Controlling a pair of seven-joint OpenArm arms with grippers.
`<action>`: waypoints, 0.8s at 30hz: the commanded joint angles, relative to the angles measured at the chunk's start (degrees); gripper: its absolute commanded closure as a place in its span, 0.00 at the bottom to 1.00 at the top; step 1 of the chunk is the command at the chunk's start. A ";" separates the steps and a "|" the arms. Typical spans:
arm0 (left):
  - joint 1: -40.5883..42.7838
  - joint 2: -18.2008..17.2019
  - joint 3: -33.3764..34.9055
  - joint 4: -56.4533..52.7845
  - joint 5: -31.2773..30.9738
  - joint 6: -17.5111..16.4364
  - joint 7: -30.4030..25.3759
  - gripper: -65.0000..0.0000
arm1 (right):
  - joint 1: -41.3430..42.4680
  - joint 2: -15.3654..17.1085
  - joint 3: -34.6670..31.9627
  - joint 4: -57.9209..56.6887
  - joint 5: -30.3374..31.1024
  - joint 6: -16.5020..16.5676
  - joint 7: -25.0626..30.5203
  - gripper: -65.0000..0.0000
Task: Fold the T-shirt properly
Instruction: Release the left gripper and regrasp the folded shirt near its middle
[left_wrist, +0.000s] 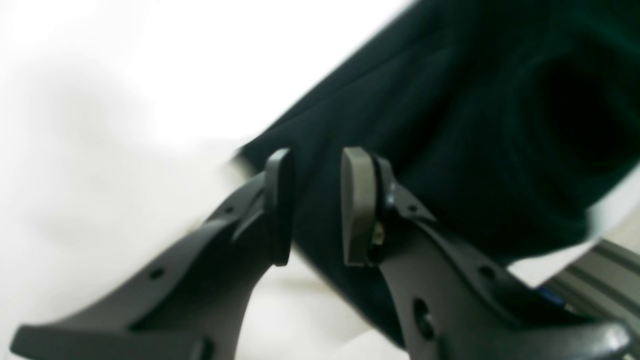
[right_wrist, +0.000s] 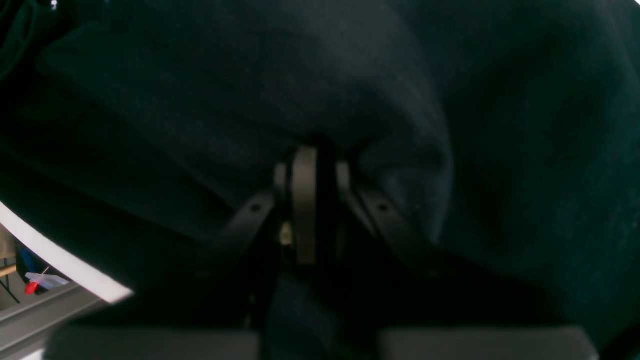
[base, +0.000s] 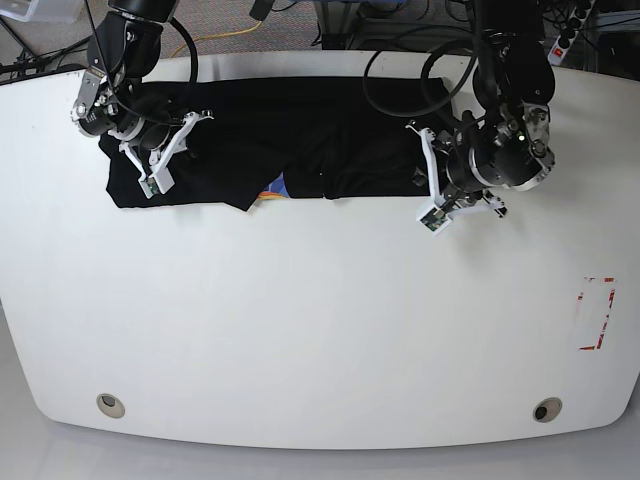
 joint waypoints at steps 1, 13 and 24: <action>-0.92 -0.43 2.31 0.87 0.19 0.05 -0.65 0.79 | 0.50 -0.39 0.27 1.05 0.33 0.30 0.47 0.95; -3.47 -4.03 25.95 0.96 1.16 -2.90 1.68 0.79 | 0.50 -1.00 0.27 1.05 0.24 0.30 0.47 0.95; -6.63 -1.57 17.87 3.68 5.82 -2.90 1.68 0.79 | 0.50 -0.91 0.27 1.05 0.24 0.30 0.47 0.95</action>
